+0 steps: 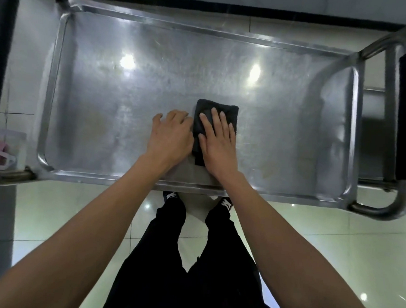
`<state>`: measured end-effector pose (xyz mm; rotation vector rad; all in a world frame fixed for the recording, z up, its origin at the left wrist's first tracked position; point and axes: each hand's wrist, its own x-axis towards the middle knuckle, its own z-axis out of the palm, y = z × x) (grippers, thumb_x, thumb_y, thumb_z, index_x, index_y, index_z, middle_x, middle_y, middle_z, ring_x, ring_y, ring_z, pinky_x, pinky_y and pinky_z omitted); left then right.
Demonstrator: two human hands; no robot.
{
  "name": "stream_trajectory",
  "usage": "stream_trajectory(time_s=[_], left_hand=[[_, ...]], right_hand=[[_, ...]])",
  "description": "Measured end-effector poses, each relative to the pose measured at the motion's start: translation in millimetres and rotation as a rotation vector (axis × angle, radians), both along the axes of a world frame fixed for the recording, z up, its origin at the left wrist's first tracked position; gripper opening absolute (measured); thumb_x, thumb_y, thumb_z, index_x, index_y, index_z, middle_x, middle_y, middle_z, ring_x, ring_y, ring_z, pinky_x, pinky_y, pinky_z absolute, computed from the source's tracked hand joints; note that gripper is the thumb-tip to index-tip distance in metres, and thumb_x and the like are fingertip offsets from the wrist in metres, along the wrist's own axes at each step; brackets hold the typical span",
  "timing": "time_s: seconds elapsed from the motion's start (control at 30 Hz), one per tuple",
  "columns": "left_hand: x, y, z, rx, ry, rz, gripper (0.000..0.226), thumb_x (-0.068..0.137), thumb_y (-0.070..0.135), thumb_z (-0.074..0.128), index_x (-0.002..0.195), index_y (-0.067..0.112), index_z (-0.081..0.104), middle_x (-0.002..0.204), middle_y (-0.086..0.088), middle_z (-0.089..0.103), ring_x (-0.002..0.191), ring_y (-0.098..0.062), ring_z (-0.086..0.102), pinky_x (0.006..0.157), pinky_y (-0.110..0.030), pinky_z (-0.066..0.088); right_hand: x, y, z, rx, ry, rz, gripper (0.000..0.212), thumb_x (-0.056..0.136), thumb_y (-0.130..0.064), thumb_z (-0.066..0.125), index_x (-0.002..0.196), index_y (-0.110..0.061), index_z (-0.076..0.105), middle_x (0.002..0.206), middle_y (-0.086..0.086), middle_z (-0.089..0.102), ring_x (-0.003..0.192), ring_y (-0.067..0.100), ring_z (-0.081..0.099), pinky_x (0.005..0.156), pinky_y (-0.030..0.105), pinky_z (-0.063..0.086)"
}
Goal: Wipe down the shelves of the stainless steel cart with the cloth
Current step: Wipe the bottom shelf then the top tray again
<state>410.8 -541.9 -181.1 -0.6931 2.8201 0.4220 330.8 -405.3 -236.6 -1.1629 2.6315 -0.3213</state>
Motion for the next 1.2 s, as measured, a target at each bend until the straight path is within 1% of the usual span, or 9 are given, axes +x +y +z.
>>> stream_trajectory(time_s=[0.17, 0.27, 0.37, 0.6, 0.7, 0.83, 0.97, 1.07, 1.2], left_hand=[[-12, 29, 3, 0.01, -0.014, 0.012, 0.041, 0.095, 0.022, 0.047, 0.134, 0.014, 0.056, 0.146, -0.005, 0.05, 0.138, -0.024, 0.04, 0.114, -0.053, 0.026], [-24, 51, 4, -0.001, -0.01, 0.01, 0.038, 0.096, 0.021, 0.047, 0.132, 0.016, 0.057, 0.145, -0.005, 0.05, 0.138, -0.024, 0.04, 0.114, -0.053, 0.027], [-38, 76, 5, 0.011, -0.011, -0.018, 0.039, 0.096, 0.017, 0.046, 0.134, 0.015, 0.056, 0.147, -0.005, 0.048, 0.14, -0.025, 0.037, 0.114, -0.054, 0.025], [-84, 149, 4, 0.047, 0.0, -0.122, 0.042, 0.092, 0.011, 0.048, 0.133, 0.014, 0.058, 0.146, -0.006, 0.05, 0.138, -0.027, 0.039, 0.112, -0.055, 0.026], [-106, 182, 4, 0.046, -0.016, -0.181, 0.042, 0.088, 0.009, 0.051, 0.128, 0.014, 0.06, 0.144, -0.006, 0.051, 0.136, -0.029, 0.041, 0.11, -0.055, 0.029], [-125, 216, 2, 0.011, -0.07, -0.248, 0.038, 0.084, 0.01, 0.053, 0.12, 0.014, 0.064, 0.137, -0.007, 0.053, 0.131, -0.031, 0.044, 0.106, -0.056, 0.031], [-129, 230, 0, -0.036, -0.125, -0.242, 0.036, 0.081, 0.01, 0.055, 0.116, 0.012, 0.066, 0.14, -0.01, 0.048, 0.131, -0.032, 0.042, 0.104, -0.058, 0.03], [-128, 234, -1, -0.024, -0.136, -0.229, 0.032, 0.085, 0.012, 0.053, 0.114, 0.012, 0.067, 0.143, -0.011, 0.044, 0.133, -0.032, 0.04, 0.107, -0.059, 0.026], [-127, 236, -1, -0.012, -0.162, -0.234, 0.032, 0.083, 0.013, 0.055, 0.113, 0.011, 0.065, 0.144, -0.011, 0.04, 0.133, -0.031, 0.039, 0.11, -0.06, 0.024]], right_hand=[[0, 27, 0, -0.019, -0.006, -0.01, 0.052, 0.107, -0.035, 0.033, 0.158, -0.025, 0.024, 0.168, 0.005, 0.012, 0.155, 0.022, 0.006, 0.125, 0.045, 0.012], [-13, 53, 2, -0.022, -0.013, -0.045, 0.052, 0.107, -0.035, 0.032, 0.158, -0.025, 0.026, 0.167, 0.005, 0.014, 0.155, 0.023, 0.008, 0.124, 0.046, 0.013], [-35, 91, 4, 0.012, -0.012, -0.081, 0.052, 0.107, -0.036, 0.028, 0.158, -0.027, 0.024, 0.168, 0.004, 0.013, 0.155, 0.022, 0.006, 0.125, 0.045, 0.011], [-99, 190, 9, 0.052, -0.031, -0.187, 0.053, 0.108, -0.037, 0.027, 0.159, -0.028, 0.019, 0.168, 0.002, 0.007, 0.155, 0.02, 0.001, 0.126, 0.044, 0.005], [-123, 224, 11, 0.073, -0.047, -0.204, 0.053, 0.107, -0.037, 0.026, 0.159, -0.028, 0.017, 0.169, 0.001, 0.005, 0.155, 0.019, -0.001, 0.126, 0.044, 0.003], [-149, 259, 11, 0.077, -0.026, -0.231, 0.053, 0.107, -0.038, 0.025, 0.159, -0.029, 0.017, 0.169, 0.001, 0.005, 0.155, 0.019, 0.0, 0.125, 0.044, 0.004], [-163, 284, 15, 0.085, -0.023, -0.314, 0.054, 0.107, -0.038, 0.024, 0.159, -0.028, 0.014, 0.169, 0.001, 0.002, 0.155, 0.019, -0.002, 0.126, 0.042, 0.001], [-159, 288, 15, 0.08, -0.01, -0.296, 0.054, 0.107, -0.037, 0.023, 0.16, -0.027, 0.012, 0.169, 0.003, 0.002, 0.155, 0.021, -0.001, 0.126, 0.044, 0.003], [-143, 298, 13, 0.099, -0.014, -0.268, 0.054, 0.107, -0.037, 0.023, 0.16, -0.027, 0.013, 0.169, 0.003, 0.002, 0.155, 0.021, -0.002, 0.126, 0.045, 0.006]])
